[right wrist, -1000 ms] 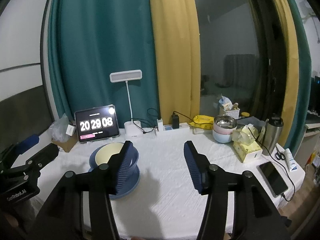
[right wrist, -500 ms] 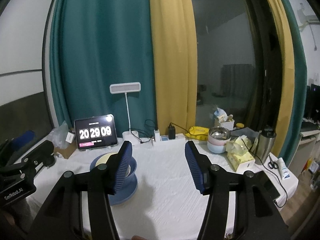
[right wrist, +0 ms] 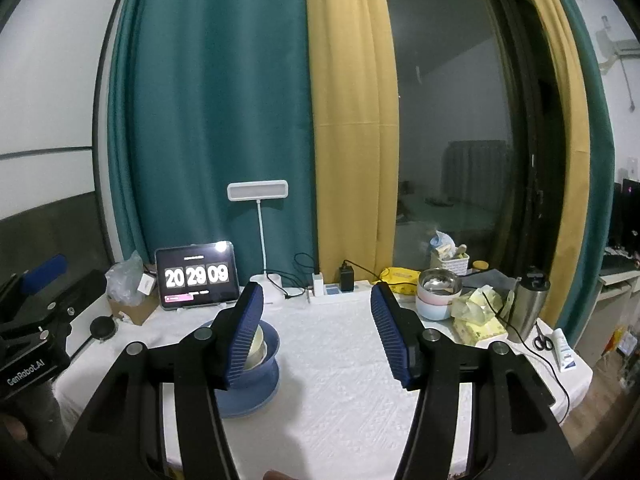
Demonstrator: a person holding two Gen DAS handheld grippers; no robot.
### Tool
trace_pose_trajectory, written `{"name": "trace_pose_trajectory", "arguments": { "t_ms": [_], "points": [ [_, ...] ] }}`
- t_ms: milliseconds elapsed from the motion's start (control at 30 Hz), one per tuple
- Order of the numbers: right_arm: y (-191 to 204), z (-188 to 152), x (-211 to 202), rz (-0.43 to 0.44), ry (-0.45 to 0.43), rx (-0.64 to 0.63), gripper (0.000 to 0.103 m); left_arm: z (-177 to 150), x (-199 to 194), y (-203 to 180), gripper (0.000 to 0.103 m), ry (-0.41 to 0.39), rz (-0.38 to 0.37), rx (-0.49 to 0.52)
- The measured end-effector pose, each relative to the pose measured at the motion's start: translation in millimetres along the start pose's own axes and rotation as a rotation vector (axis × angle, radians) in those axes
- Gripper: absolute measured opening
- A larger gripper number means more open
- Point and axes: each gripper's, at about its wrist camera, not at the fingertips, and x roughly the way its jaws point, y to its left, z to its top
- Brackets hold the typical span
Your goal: Organize plates and bowls
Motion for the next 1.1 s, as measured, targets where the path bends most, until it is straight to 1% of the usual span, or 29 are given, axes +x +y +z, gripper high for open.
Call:
{"name": "trace_pose_trajectory", "arguments": {
  "t_ms": [1100],
  "points": [
    [-0.3, -1.3, 1.7, 0.004, 0.014, 0.022, 0.059, -8.6, 3.8, -7.8, 0.088, 0.019, -0.002, -0.006]
  ]
}}
